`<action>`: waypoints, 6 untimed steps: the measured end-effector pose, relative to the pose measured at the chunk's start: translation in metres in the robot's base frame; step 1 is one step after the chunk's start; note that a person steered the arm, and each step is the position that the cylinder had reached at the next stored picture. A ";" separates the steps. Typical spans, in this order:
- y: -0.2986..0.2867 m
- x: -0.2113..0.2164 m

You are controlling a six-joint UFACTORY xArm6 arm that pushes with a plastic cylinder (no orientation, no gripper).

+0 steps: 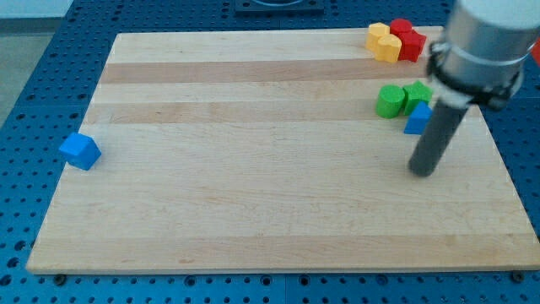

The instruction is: Put your arm bottom left of the blue cube

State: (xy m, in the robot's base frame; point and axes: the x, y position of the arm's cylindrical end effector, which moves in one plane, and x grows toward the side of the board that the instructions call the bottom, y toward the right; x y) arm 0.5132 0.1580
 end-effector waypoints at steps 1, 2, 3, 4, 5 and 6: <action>-0.106 0.040; -0.238 0.058; -0.369 0.058; -0.459 0.043; -0.463 0.036; -0.461 -0.009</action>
